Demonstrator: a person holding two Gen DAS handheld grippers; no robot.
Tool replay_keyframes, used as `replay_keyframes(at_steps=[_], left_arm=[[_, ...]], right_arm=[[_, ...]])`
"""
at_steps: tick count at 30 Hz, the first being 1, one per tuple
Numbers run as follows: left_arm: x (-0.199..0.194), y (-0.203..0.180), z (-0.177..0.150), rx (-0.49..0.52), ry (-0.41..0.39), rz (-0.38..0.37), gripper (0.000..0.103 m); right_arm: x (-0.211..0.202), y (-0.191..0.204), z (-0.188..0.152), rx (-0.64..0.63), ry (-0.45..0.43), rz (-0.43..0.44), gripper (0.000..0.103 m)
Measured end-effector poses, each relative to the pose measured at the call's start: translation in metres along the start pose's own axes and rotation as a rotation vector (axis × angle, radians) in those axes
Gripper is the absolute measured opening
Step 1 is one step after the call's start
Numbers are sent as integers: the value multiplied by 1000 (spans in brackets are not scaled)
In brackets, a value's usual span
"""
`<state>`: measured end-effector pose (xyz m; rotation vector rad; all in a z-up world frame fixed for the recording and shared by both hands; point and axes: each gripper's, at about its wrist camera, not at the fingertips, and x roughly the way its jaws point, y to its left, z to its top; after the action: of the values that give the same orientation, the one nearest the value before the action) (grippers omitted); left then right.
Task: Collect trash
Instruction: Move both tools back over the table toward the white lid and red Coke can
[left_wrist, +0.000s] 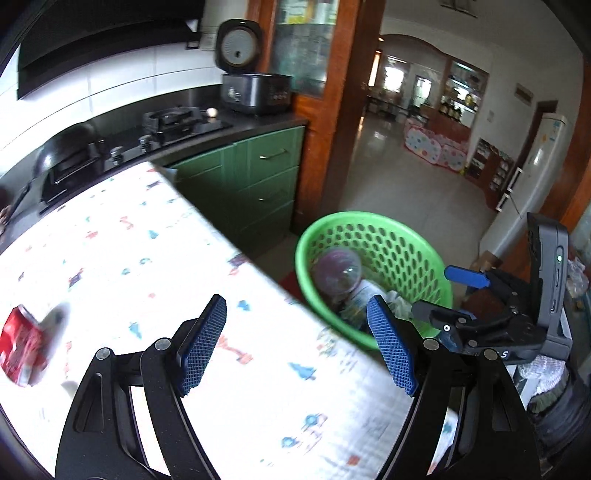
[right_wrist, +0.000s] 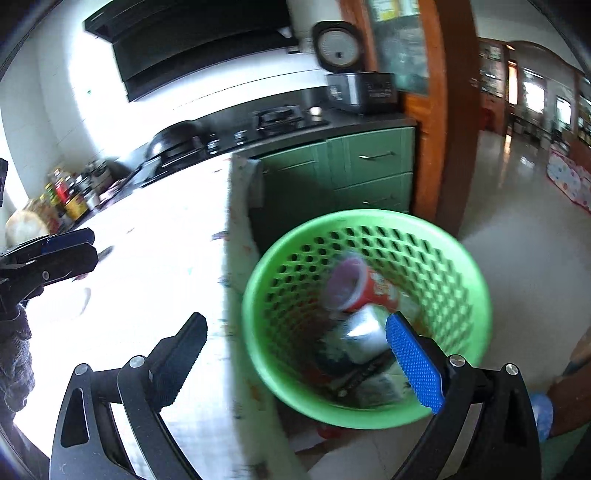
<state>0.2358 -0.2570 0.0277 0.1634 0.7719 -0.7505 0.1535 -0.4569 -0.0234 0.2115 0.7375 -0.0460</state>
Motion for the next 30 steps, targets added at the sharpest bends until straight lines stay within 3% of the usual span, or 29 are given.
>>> replay_keyframes(at_steps=[17, 30], left_arm=[[-118, 155, -81, -233, -64, 249, 78], [-168, 225, -137, -362, -78, 361, 78]], right_arm=[[26, 165, 7, -251, 47, 194, 94], [64, 284, -7, -450, 134, 346, 94]])
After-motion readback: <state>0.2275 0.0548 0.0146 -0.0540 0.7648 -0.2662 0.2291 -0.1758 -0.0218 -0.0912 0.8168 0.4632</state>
